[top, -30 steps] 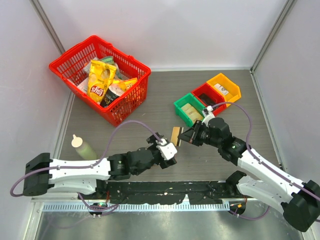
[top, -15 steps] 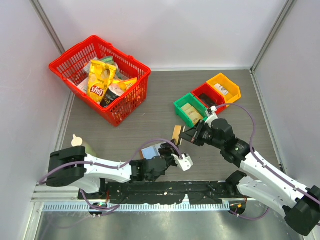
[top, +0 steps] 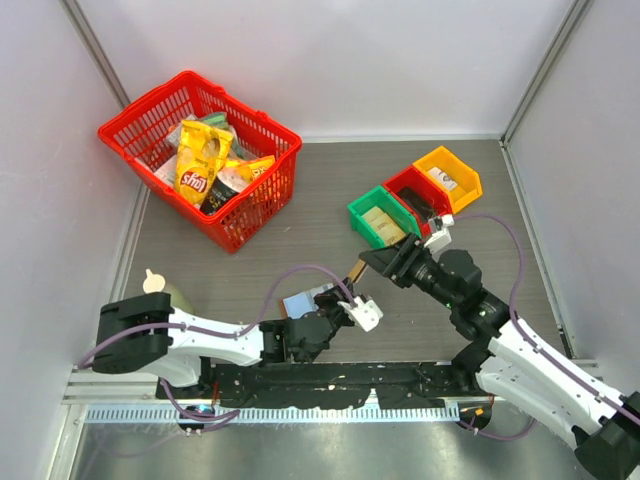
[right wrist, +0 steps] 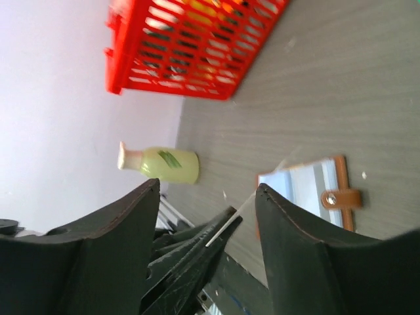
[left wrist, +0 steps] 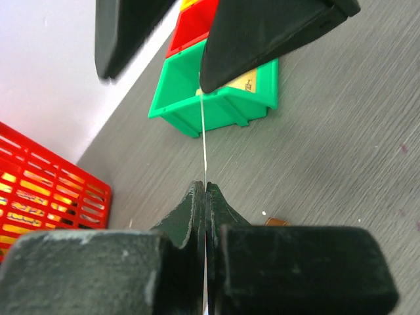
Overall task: Take the credit cards out of the card holder
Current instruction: Place the credit card in the storage box.
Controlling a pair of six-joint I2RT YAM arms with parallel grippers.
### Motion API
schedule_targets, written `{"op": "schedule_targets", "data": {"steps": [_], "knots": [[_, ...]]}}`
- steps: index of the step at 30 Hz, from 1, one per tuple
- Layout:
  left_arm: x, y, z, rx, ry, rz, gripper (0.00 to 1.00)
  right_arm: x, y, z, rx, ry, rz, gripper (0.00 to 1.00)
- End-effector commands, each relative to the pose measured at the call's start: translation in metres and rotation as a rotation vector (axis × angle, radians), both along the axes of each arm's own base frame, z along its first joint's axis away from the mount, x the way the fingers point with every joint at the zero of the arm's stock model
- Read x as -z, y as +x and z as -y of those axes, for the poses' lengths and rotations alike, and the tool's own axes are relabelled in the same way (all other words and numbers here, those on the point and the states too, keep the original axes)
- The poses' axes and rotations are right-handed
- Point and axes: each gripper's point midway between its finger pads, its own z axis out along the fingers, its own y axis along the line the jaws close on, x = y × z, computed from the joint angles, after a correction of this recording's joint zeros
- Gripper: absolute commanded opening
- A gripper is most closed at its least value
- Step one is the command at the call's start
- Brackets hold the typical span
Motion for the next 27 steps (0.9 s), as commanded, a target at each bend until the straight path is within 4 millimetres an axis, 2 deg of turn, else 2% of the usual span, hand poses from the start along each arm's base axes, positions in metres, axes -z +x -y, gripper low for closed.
{"op": "schedule_targets", "data": {"steps": [1,2,4,9,11,12,13,14,15,16,17,19,24,27], "knots": [[-0.025,0.004,-0.005,-0.059,-0.304,-0.156,0.0,-0.062,0.013,0.014,0.095,0.113,0.295,0.7],[-0.026,0.005,-0.008,-0.062,-0.353,-0.197,0.0,-0.066,0.012,0.016,0.095,0.118,0.345,0.74],[-0.031,0.008,-0.015,-0.059,-0.479,-0.277,0.0,-0.062,0.011,0.017,0.094,0.122,0.381,0.77],[-0.05,0.016,-0.032,-0.025,-0.838,-0.503,0.0,-0.046,0.004,0.015,0.07,0.183,0.432,0.77],[-0.063,0.018,-0.04,0.004,-0.975,-0.562,0.0,-0.031,-0.001,0.012,0.04,0.207,0.445,0.77],[-0.068,0.018,-0.043,0.017,-1.026,-0.585,0.0,-0.037,-0.005,0.008,0.013,0.239,0.47,0.77],[-0.072,0.018,-0.045,0.026,-1.079,-0.613,0.0,-0.028,-0.005,0.004,-0.01,0.229,0.455,0.77],[-0.074,0.018,-0.047,0.039,-1.106,-0.624,0.0,-0.038,-0.01,0.001,-0.04,0.259,0.492,0.76],[-0.079,0.016,-0.047,0.056,-1.157,-0.653,0.0,-0.03,-0.009,-0.004,-0.058,0.247,0.476,0.76],[-0.082,0.014,-0.048,0.068,-1.194,-0.672,0.0,-0.039,-0.013,-0.006,-0.08,0.281,0.51,0.76],[-0.085,0.012,-0.047,0.088,-1.231,-0.69,0.0,-0.033,-0.012,-0.009,-0.093,0.28,0.498,0.76],[-0.091,0.009,-0.046,0.117,-1.29,-0.729,0.0,-0.046,-0.016,-0.012,-0.115,0.337,0.544,0.75],[-0.097,0.003,-0.04,0.165,-1.364,-0.808,0.0,-0.062,-0.025,-0.022,-0.195,0.408,0.602,0.74],[-0.101,-0.001,-0.035,0.202,-1.39,-0.839,0.0,-0.065,-0.022,-0.024,-0.197,0.418,0.606,0.71]]}}
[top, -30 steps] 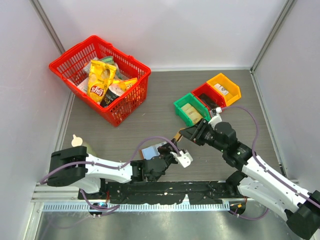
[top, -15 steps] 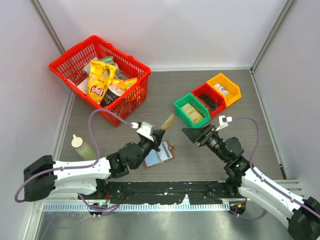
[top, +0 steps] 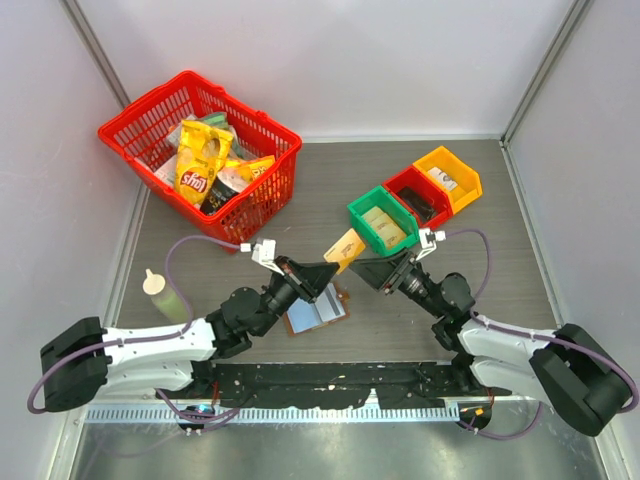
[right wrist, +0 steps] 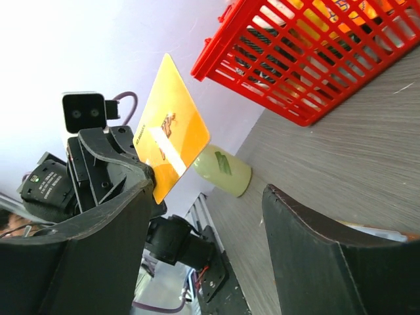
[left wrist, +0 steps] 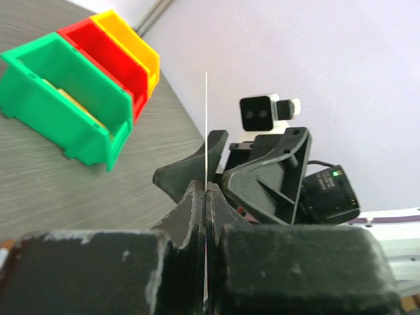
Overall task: Take the credit cards out of the card holder
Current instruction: Place the credit card in the storage box.
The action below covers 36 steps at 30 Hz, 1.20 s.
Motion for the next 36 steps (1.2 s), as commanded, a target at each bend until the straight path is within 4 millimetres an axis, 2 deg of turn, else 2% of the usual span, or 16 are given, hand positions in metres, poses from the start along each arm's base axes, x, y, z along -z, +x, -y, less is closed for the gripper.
{"op": "schedule_targets", "data": {"steps": [1,9,10,11,12,15,16,19,24,27,28,29,30,31,32,36], "knots": [[-0.03,-0.008,0.006,0.066,-0.178,-0.021,0.0,-0.059,-0.015,0.0,-0.053,0.148,0.194,0.7],[-0.02,-0.01,0.012,0.088,-0.188,-0.071,0.0,-0.08,-0.018,0.002,-0.049,0.17,0.261,0.54],[-0.019,-0.01,0.012,0.088,-0.189,-0.076,0.0,-0.079,-0.016,0.002,-0.044,0.165,0.256,0.48],[-0.018,-0.01,0.011,0.087,-0.188,-0.078,0.0,-0.079,-0.016,0.002,-0.04,0.159,0.262,0.37],[-0.018,-0.01,0.011,0.084,-0.186,-0.081,0.0,-0.078,-0.014,0.001,-0.034,0.154,0.254,0.33],[-0.006,-0.003,0.005,0.042,-0.134,-0.116,0.02,-0.074,-0.011,0.004,-0.011,0.132,0.248,0.03],[-0.001,-0.001,0.003,0.028,-0.111,-0.135,0.06,-0.07,-0.008,0.004,-0.004,0.118,0.235,0.01],[0.006,0.009,-0.011,-0.026,-0.038,-0.159,0.17,-0.059,0.001,0.006,0.024,0.054,0.199,0.01],[0.019,0.025,-0.045,-0.103,0.156,-0.189,0.52,-0.053,0.022,0.023,0.125,-0.067,0.178,0.01],[0.023,0.033,-0.075,-0.161,0.266,-0.211,0.73,-0.039,0.049,0.041,0.232,-0.241,0.134,0.01],[0.025,0.038,-0.089,-0.187,0.302,-0.225,0.77,-0.045,0.057,0.049,0.272,-0.296,0.163,0.01],[0.025,0.039,-0.101,-0.203,0.33,-0.232,0.81,-0.031,0.062,0.054,0.287,-0.359,0.121,0.01],[0.028,0.041,-0.113,-0.218,0.363,-0.253,0.84,-0.039,0.072,0.063,0.33,-0.399,0.144,0.01],[0.035,0.039,-0.125,-0.217,0.406,-0.289,0.87,-0.024,0.079,0.072,0.358,-0.46,0.084,0.01],[0.037,0.039,-0.134,-0.217,0.428,-0.307,0.89,-0.027,0.091,0.082,0.396,-0.506,0.091,0.01],[0.045,0.034,-0.168,-0.194,0.461,-0.389,0.95,0.003,0.123,0.109,0.449,-0.662,-0.028,0.01]]}}
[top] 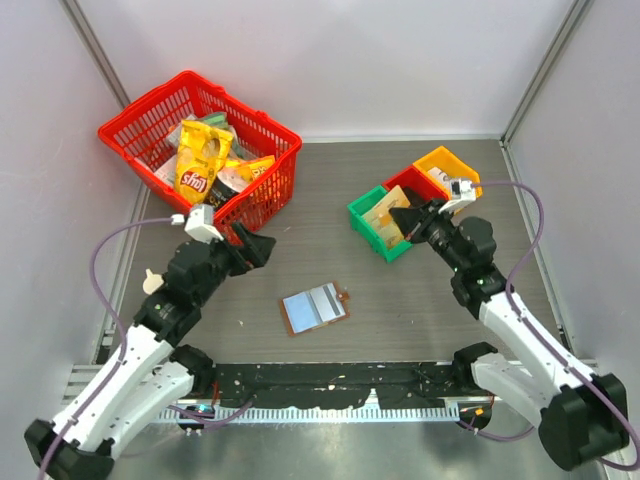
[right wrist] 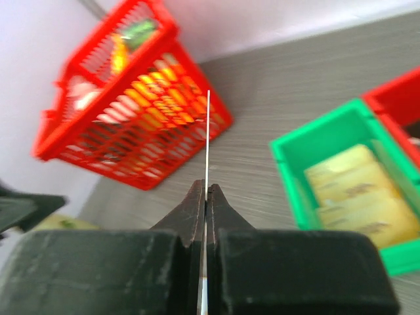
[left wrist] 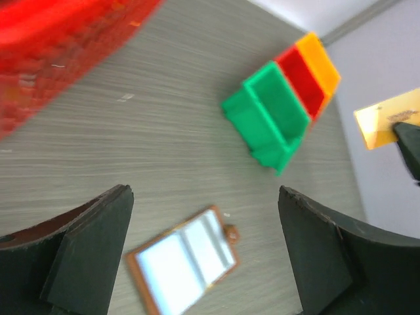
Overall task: Take the credit cards out of the card holder
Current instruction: Place the credit card in the storage box.
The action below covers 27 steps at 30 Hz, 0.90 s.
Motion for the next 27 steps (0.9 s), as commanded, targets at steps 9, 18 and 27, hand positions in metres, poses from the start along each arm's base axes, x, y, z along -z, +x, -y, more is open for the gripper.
{"op": "schedule_targets", "data": {"steps": [9,18,27], "knots": [[0.038,-0.035,-0.079,-0.02,0.295,-0.145,1.0,0.101,0.088,0.037,0.137,-0.29,-0.296,0.01],[0.041,-0.036,-0.078,0.017,0.339,-0.089,1.0,0.133,0.126,0.009,0.085,-0.147,-0.363,0.01],[0.039,-0.039,-0.074,0.039,0.326,-0.068,1.0,0.16,0.124,0.028,0.213,-0.151,-0.484,0.3]]}}
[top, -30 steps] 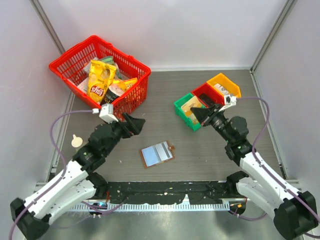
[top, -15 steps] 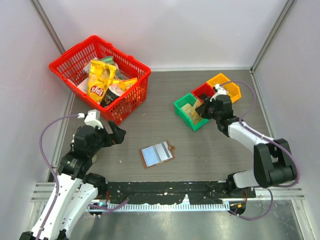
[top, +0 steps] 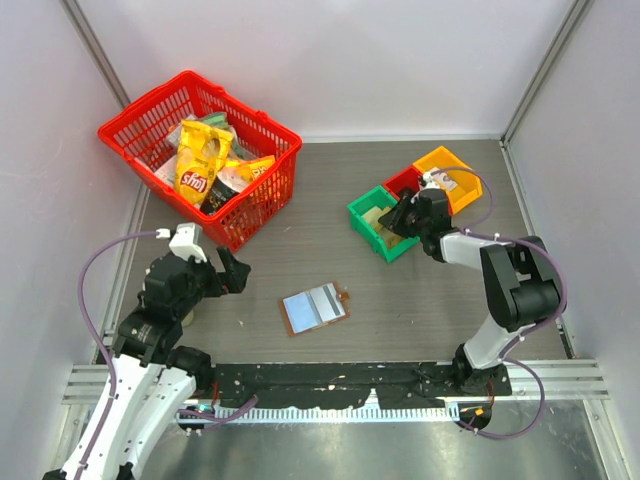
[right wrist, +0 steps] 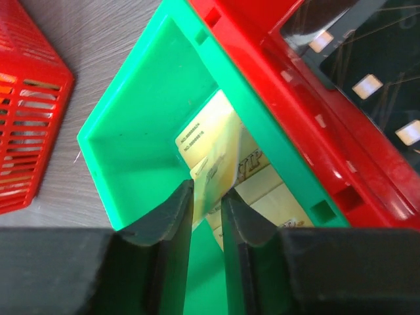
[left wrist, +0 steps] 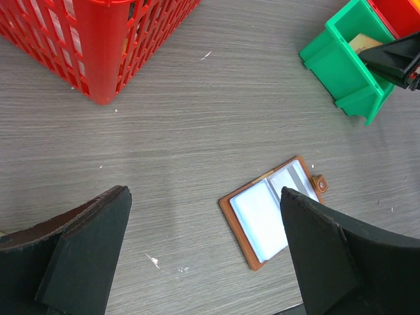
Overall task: Take the credit cards out of the card holder
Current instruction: Place the credit card in the storage box, then remove the credit card from the card holder.
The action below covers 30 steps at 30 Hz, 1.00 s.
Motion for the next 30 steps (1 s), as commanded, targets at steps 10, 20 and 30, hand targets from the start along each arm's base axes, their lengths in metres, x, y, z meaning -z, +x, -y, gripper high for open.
{"op": "schedule_targets", "data": {"steps": [10,20,30], "knots": [[-0.001,0.0,0.012,0.077,-0.011,0.02,1.0,-0.104,-0.048,0.061,0.152,-0.227,0.156,0.72],[0.004,-0.008,0.044,0.144,-0.191,-0.095,0.99,-0.162,-0.132,0.016,-0.175,-0.021,0.534,0.93],[0.027,-0.008,0.097,0.14,-0.172,-0.167,0.88,-0.111,-0.164,-0.058,-0.334,-0.12,0.284,0.77]]}}
